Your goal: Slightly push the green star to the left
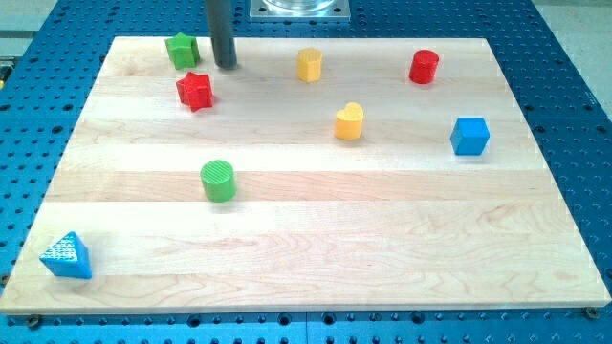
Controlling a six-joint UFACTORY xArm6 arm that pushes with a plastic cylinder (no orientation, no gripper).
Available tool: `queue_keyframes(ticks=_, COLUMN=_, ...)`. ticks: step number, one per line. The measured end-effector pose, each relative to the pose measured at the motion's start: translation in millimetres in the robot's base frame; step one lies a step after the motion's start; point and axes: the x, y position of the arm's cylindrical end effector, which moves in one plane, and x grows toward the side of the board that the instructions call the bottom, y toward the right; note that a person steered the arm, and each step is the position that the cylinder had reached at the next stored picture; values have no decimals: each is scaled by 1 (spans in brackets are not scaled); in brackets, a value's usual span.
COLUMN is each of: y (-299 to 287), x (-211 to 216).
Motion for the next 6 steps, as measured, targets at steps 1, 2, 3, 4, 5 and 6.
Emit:
queue_keyframes(ticks=1, y=-49, x=7)
queue_keyframes(ticks=2, y=-64, x=8)
queue_keyframes(ticks=3, y=-56, x=6)
queue_keyframes(ticks=4, y=-40, x=-32)
queue_keyframes(ticks=5, y=-52, x=-47)
queue_keyframes(ticks=6, y=-6, x=-46)
